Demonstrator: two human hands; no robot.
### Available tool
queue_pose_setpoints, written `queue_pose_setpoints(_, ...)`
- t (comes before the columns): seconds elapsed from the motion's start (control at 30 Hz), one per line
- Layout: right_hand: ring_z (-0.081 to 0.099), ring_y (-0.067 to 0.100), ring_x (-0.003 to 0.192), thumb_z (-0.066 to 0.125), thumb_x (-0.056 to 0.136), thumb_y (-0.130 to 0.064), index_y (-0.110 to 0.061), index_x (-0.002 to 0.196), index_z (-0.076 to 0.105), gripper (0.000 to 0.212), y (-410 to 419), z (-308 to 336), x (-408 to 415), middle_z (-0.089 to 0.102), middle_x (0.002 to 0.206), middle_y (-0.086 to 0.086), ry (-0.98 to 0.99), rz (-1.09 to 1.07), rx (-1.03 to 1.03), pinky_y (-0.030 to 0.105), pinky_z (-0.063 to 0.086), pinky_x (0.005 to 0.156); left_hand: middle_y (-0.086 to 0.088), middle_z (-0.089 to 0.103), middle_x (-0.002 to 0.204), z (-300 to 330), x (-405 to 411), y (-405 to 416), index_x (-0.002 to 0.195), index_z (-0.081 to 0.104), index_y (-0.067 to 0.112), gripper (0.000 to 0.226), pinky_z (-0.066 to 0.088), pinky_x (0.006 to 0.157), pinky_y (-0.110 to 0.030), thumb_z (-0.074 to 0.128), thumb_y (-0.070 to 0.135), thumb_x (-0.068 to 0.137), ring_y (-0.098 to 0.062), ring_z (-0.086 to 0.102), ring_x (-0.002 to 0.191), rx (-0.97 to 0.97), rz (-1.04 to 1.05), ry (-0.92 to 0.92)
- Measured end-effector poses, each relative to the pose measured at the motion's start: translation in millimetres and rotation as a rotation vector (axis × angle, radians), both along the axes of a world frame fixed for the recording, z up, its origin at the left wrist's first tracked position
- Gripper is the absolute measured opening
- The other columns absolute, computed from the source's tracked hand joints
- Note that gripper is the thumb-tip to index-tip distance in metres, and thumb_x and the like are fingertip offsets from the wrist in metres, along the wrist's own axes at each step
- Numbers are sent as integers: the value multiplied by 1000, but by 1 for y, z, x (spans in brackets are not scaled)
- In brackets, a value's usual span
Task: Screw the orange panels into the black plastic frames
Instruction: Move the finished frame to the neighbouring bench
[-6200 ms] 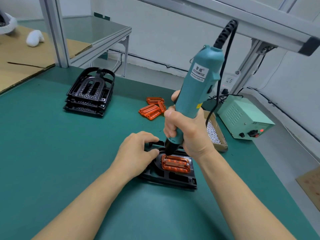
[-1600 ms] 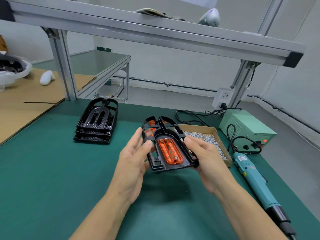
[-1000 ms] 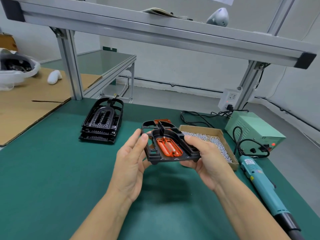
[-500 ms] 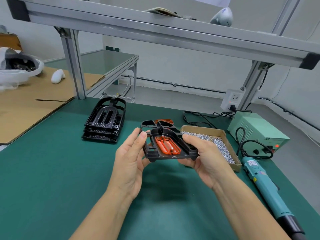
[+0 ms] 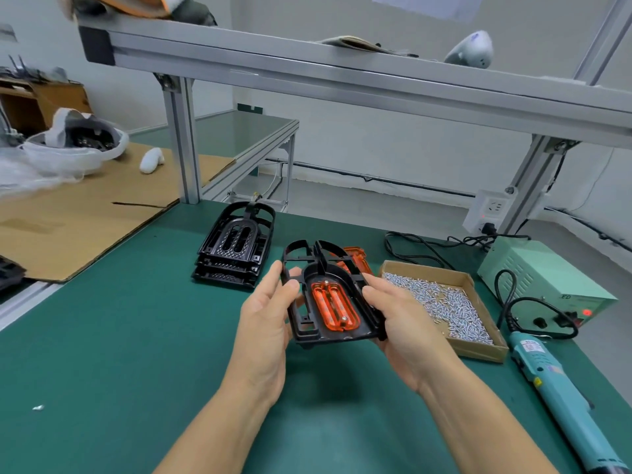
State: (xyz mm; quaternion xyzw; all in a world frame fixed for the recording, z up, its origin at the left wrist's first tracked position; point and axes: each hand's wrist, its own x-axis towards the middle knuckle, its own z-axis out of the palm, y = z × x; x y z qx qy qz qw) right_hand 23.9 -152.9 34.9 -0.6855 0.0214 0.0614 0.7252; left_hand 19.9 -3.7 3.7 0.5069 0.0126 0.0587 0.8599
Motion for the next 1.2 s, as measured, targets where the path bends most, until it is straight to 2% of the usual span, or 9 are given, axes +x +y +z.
queue_pose_setpoints(0.1,65,9,106,42,102,-15,-30,107,65,27,11,-5,0,70,116,-7,-3,-4,9,29,52,92,18,63,122,3,-5,3,146,34,22,67,48,89,-18,61,21,85,1,60,109,62,41,-32)
queue_pose_setpoints(0.23,63,7,111,45,102,-22,-45,98,68,32,24,-10,-1,69,116,-15,-56,64,-25,33,47,101,38,64,96,5,-11,15,146,30,26,77,44,68,-1,68,11,81,19,59,90,163,71,-63)
queue_pose_setpoints(0.47,47,6,130,53,98,-27,-30,146,38,50,46,-19,-1,49,142,-14,-147,161,-110,38,32,115,45,60,88,2,-19,43,143,25,36,80,44,65,-1,66,0,84,20,58,88,309,109,-8)
queue_pose_setpoints(0.57,49,-11,117,54,98,-27,-30,148,34,54,58,-23,2,48,127,-29,-179,185,-156,22,36,107,33,63,105,3,-24,54,146,26,35,81,52,73,-11,66,1,85,10,62,97,325,130,42)
queue_pose_setpoints(0.67,46,-34,90,53,98,-26,-35,145,31,53,73,-27,6,43,104,-44,-187,226,-197,-2,40,74,11,65,119,6,-31,65,140,38,36,68,55,86,-31,61,-1,87,-10,66,103,330,158,78)
queue_pose_setpoints(0.73,46,-35,88,52,99,-22,-37,141,32,49,85,-29,9,53,97,-45,-192,267,-203,-5,38,67,13,69,108,9,-35,73,123,45,50,65,56,82,-28,59,-3,88,-12,68,96,332,222,96)
queue_pose_setpoints(0.93,52,-31,80,51,98,-12,-26,145,34,53,134,-30,17,52,104,-34,-193,368,-196,-4,39,62,2,47,141,10,-47,109,150,10,36,85,49,97,-37,59,2,90,-21,58,117,335,366,188)
queue_pose_setpoints(1.13,40,-1,125,51,99,-22,-26,151,28,57,180,-24,13,37,139,-20,-231,472,-241,25,30,109,4,50,136,10,-56,148,150,12,39,82,56,71,-20,56,2,92,-14,65,98,289,460,215)
queue_pose_setpoints(1.2,32,-2,129,50,99,-26,-28,151,25,57,195,-21,11,33,141,-21,-235,504,-250,24,26,109,6,54,131,11,-57,161,149,15,39,82,56,65,-20,57,0,91,-13,67,92,271,506,211)
